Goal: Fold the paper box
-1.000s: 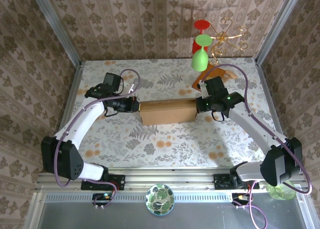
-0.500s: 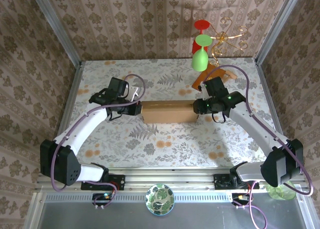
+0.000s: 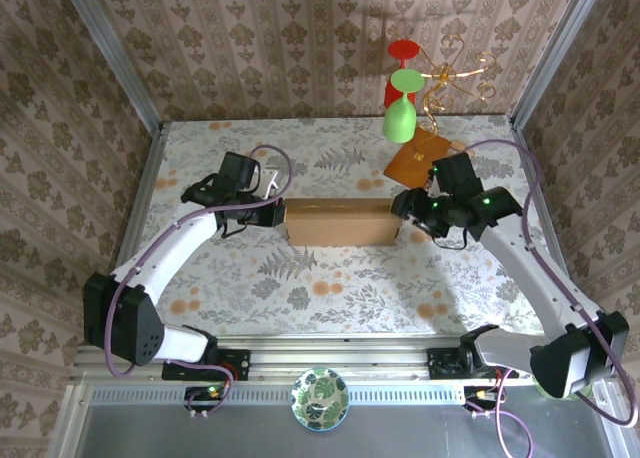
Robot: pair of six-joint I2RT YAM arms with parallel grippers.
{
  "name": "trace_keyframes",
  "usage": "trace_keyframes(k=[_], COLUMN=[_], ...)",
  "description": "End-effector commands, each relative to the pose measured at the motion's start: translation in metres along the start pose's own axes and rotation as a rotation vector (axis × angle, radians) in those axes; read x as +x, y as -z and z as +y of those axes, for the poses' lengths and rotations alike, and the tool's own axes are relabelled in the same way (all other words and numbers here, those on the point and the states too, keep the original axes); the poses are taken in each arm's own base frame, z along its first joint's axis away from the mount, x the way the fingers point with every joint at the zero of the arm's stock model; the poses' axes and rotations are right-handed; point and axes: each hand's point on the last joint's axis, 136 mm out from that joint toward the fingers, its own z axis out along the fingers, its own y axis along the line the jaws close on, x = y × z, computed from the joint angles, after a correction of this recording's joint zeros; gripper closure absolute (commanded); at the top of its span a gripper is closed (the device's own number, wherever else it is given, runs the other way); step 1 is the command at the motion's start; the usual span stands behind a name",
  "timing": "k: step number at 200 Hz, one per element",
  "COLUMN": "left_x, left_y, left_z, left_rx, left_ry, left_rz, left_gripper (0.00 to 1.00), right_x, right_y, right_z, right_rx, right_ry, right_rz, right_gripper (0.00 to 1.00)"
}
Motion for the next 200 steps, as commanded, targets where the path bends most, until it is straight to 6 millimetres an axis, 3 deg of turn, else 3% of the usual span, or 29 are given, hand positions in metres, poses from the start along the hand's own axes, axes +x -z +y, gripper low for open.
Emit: trace_keyframes(k=[1,23,43,102,128,171,194,200], left_x=[0.030,0.030,0.029,0.025,0.023,0.018,0.011,0.009], left_y=[-0.012,-0.011,-0.011,-0.010,-0.010,-0.008,-0.003,0.000], left_z=[0.016,0.015,0.015,0.014,0.014,0.010,0.000,-0.003], left_rx=[-0.068,-0.067,-0.066,-0.066,-0.066,-0.051,-0.009,0.008], left_ry=[0.056,0.056,0.057,0.058,0.055,0.060,0.085,0.102], left_rz=[0.128,0.130,0.131,0.122,0.123,0.112,0.093,0.085], left_gripper=[1.00,1.00,1.00,0.99,0.99,0.96,0.80,0.68], right_x=[-0.008,-0.023,-0.022,-0.016,-0.022,-0.020,-0.018,-0.017], right_y=[0.001,-0.011,-0.021,-0.046,-0.060,-0.067,-0.072,-0.073], right_z=[0.006,0.012,0.012,-0.019,-0.023,-0.034,-0.042,-0.042], right_rx=[-0.130,-0.264,-0.275,-0.228,-0.232,-0.201,-0.186,-0.183], right_ry=[-0.311,-0.502,-0.554,-0.605,-0.598,-0.592,-0.602,-0.601], right_rz=[-0.013,-0.022,0.009,0.041,0.054,0.055,0.058,0.058], right_gripper=[0.35,0.33,0.33,0.36,0.44,0.59,0.63,0.63])
